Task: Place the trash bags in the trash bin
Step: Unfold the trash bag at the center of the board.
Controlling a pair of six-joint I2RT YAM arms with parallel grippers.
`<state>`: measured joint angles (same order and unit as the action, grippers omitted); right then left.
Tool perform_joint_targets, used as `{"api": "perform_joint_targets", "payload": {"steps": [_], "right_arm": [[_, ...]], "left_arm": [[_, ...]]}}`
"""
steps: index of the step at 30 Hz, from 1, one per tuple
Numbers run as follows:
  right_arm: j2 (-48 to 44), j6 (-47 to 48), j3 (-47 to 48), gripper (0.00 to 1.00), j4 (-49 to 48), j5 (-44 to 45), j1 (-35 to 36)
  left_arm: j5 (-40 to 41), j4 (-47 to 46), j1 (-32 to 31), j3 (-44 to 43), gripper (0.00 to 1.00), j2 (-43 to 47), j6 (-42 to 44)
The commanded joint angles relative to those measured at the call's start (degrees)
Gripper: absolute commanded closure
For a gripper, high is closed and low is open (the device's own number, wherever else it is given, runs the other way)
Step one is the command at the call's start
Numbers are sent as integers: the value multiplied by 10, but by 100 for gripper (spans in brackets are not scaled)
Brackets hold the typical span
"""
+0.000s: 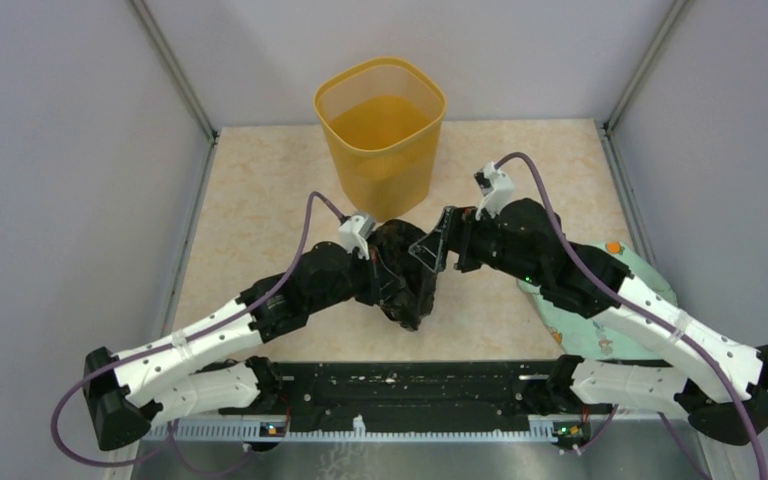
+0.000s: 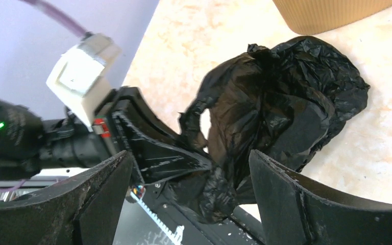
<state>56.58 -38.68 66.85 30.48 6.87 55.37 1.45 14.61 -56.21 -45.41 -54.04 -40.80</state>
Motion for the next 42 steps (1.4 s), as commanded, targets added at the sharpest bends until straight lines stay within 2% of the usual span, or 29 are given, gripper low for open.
{"api": "perform_joint_targets", "payload": {"steps": [1, 4, 10, 17, 21, 25, 27, 28, 30, 32, 37, 42], "right_arm": [[-15, -6, -30, 16, -26, -8, 3], [-6, -41, -36, 21, 0, 3, 2], [-9, -109, -84, 31, 16, 31, 3], [-14, -145, -124, 30, -26, 58, 3], [25, -136, -107, 29, -38, 59, 3], [58, -118, -102, 32, -24, 73, 0], [64, -98, -100, 41, -6, 87, -6], [65, -88, -102, 50, -1, 92, -9], [65, -71, -101, 79, 11, 101, -18], [63, -55, -96, 99, 30, 113, -32], [53, -17, -97, 100, 53, 123, -61], [55, 1, -105, 100, 68, 127, -85]], "left_arm": [[-97, -67, -2, -23, 92, -60, 0], [-110, -68, -9, -42, 88, -101, 10], [-111, -106, -15, -32, 87, -123, 5], [-119, -138, -24, -15, 85, -137, 6], [-122, -142, -25, -14, 84, -142, 9], [-119, -140, -25, -15, 78, -137, 17], [-114, -129, -25, -18, 72, -129, 22], [-108, -119, -25, -21, 66, -124, 26], [-89, -96, -24, -26, 48, -108, 33], [-58, -67, -24, -30, 39, -89, 32], [56, 43, -3, -21, 33, -23, -3], [18, 88, 109, 36, 38, 41, -17]]}}
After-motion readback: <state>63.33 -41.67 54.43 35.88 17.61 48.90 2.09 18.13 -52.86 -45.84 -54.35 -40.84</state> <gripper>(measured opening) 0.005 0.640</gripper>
